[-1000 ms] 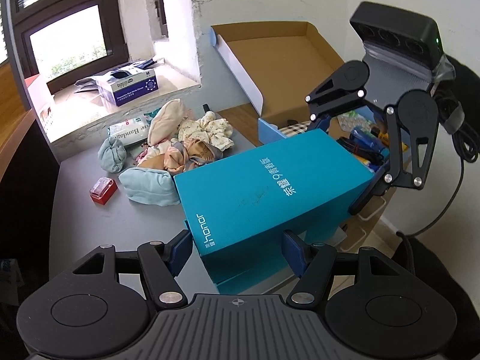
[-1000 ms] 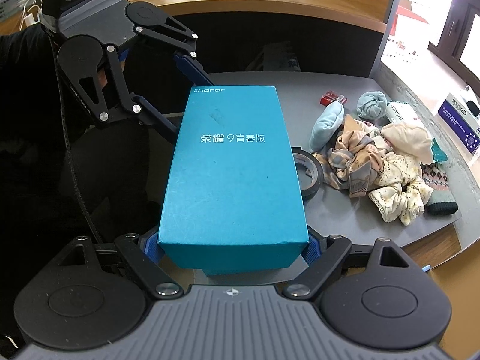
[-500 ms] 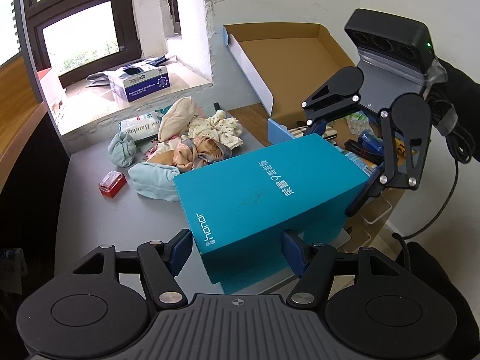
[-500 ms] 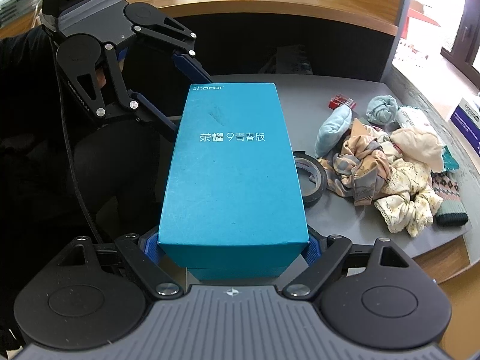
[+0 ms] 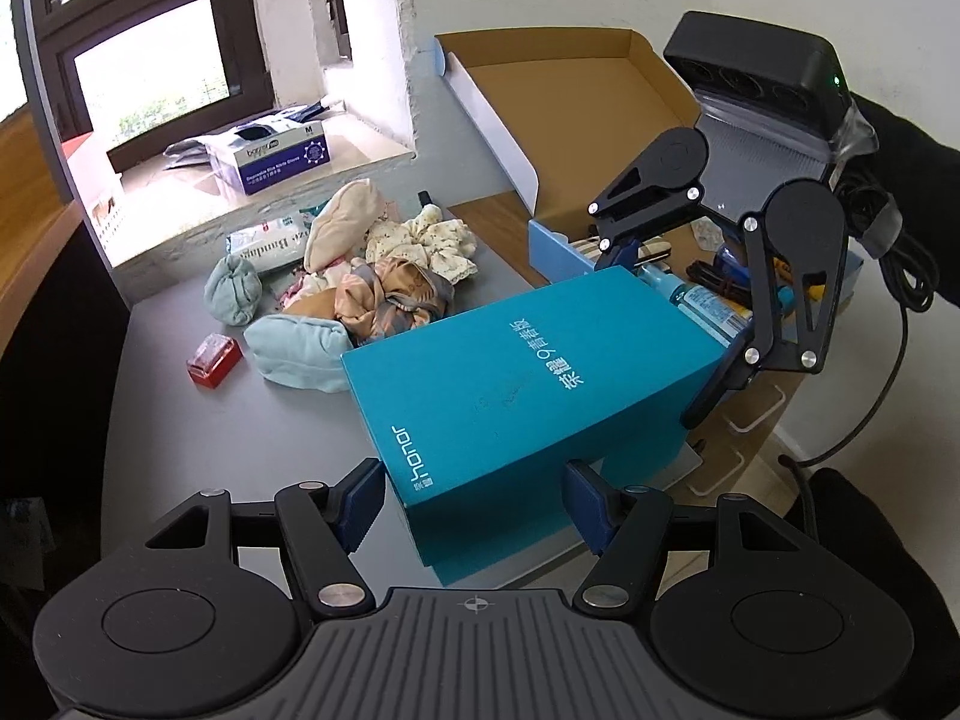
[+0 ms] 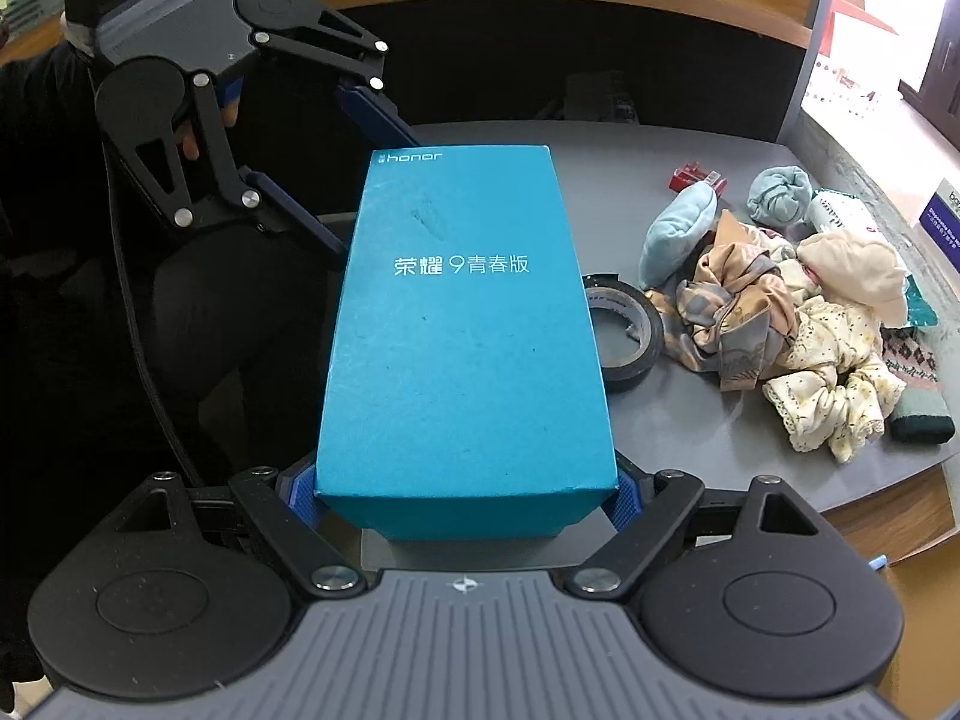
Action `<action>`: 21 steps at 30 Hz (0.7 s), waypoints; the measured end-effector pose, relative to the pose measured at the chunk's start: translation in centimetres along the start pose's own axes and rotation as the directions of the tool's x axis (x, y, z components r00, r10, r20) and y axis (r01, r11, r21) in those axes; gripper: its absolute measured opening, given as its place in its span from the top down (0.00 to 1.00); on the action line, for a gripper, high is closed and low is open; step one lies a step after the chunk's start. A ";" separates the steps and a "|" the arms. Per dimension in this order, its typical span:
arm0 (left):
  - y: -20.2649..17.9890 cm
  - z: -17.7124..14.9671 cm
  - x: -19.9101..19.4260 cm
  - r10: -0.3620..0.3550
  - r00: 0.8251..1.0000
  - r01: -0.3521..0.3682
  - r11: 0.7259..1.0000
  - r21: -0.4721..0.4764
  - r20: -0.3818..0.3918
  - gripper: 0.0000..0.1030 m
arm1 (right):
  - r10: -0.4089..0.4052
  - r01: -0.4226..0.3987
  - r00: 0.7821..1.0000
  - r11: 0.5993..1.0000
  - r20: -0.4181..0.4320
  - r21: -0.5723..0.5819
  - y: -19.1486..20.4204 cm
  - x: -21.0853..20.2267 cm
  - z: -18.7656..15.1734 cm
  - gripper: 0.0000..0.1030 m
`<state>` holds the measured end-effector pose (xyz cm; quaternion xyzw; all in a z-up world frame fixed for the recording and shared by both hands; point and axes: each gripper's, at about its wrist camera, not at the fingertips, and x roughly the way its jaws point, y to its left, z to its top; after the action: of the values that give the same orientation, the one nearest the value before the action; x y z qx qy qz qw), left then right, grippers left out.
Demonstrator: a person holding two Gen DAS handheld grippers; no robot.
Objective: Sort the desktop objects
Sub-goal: 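Lower the teal Honor box onto the desk beside the blue cardboard box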
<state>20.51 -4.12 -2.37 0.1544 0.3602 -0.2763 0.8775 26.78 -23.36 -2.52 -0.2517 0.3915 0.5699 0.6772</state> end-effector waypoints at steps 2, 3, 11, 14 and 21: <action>0.1 -0.1 0.3 0.002 1.000 -0.002 1.000 -0.004 -0.002 0.34 | -0.002 0.002 1.000 1.000 0.000 -0.001 0.1 0.1 -0.1 0.13; 0.1 -0.2 0.4 0.003 1.000 -0.003 1.000 -0.006 -0.002 0.34 | -0.001 0.001 1.000 1.000 0.000 0.001 0.0 0.2 -0.1 0.13; 0.3 -1.0 0.9 -0.010 1.000 0.010 1.000 -0.029 -0.001 0.34 | -0.003 0.003 1.000 1.000 -0.004 0.001 0.1 0.4 0.0 0.13; 0.4 -1.1 0.9 -0.014 1.000 0.014 0.999 -0.032 0.001 0.34 | -0.008 0.008 1.000 1.000 -0.003 0.001 0.1 0.4 0.0 0.13; -0.2 -1.5 0.3 -0.010 1.000 0.010 1.000 0.014 0.001 0.32 | -0.040 0.040 0.999 0.999 0.021 0.000 0.7 0.2 -0.2 0.12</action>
<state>19.79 -3.66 -3.61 0.1587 0.3587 -0.2835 0.8751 26.08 -23.25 -2.75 -0.2539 0.3791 0.5587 0.6925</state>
